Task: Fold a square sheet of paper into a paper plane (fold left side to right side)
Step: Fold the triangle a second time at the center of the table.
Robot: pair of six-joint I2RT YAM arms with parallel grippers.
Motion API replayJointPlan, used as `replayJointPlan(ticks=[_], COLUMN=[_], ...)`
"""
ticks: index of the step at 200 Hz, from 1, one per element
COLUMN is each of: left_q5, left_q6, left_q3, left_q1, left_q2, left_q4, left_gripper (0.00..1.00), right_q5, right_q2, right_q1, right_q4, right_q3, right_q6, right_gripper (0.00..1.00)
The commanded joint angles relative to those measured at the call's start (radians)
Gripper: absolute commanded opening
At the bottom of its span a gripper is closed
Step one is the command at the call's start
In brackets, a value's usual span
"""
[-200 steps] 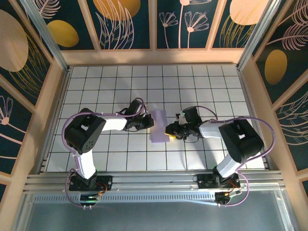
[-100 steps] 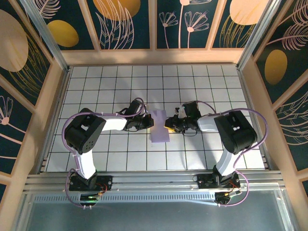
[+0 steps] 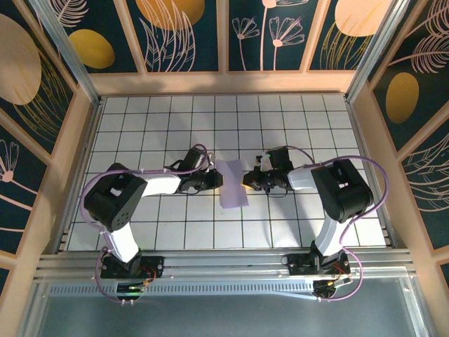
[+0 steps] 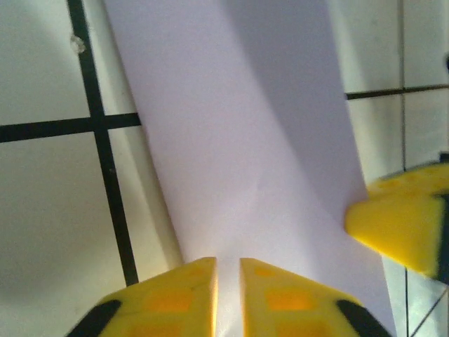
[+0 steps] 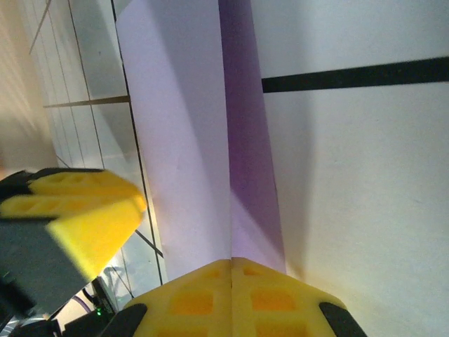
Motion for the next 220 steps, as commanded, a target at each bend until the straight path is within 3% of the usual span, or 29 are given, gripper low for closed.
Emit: replayJointPlan(ticks=[1, 29, 70, 103, 132, 164, 220], left_q5=[-0.060, -0.154, -0.319, -0.447, -0.599, -0.695, -0.815], left_q6=[0.090, 0.198, 0.281, 0.307, 0.348, 0.356, 0.361], left_q3=[-0.023, -0.040, -0.050, -0.027, 0.067, 0.174, 0.265], left_q1=[-0.016, -0.089, -0.273, -0.410, -0.520, -0.570, -0.572], left_q2=[-0.125, -0.233, -0.318, -0.283, -0.162, -0.047, 0.085], left_q4=[-0.020, -0.097, -0.165, -0.206, -0.296, -0.362, -0.416], left_gripper=[0.22, 0.32, 0.49, 0.59, 0.67, 0.72, 0.78], right_q5=[-0.029, -0.033, -0.029, -0.020, -0.017, -0.015, -0.019], right_q2=[-0.049, -0.071, -0.077, -0.077, -0.073, -0.080, -0.089], right_q1=[-0.013, -0.013, -0.015, -0.014, -0.014, -0.013, -0.013], right_q4=[0.051, 0.045, 0.028, 0.020, 0.017, 0.011, 0.013], right_q3=[-0.024, -0.031, -0.036, -0.038, -0.042, -0.045, -0.055], right_q6=[0.053, 0.092, 0.114, 0.114, 0.112, 0.110, 0.106], right_gripper=[0.00, 0.00, 0.00, 0.00, 0.00, 0.00, 0.00])
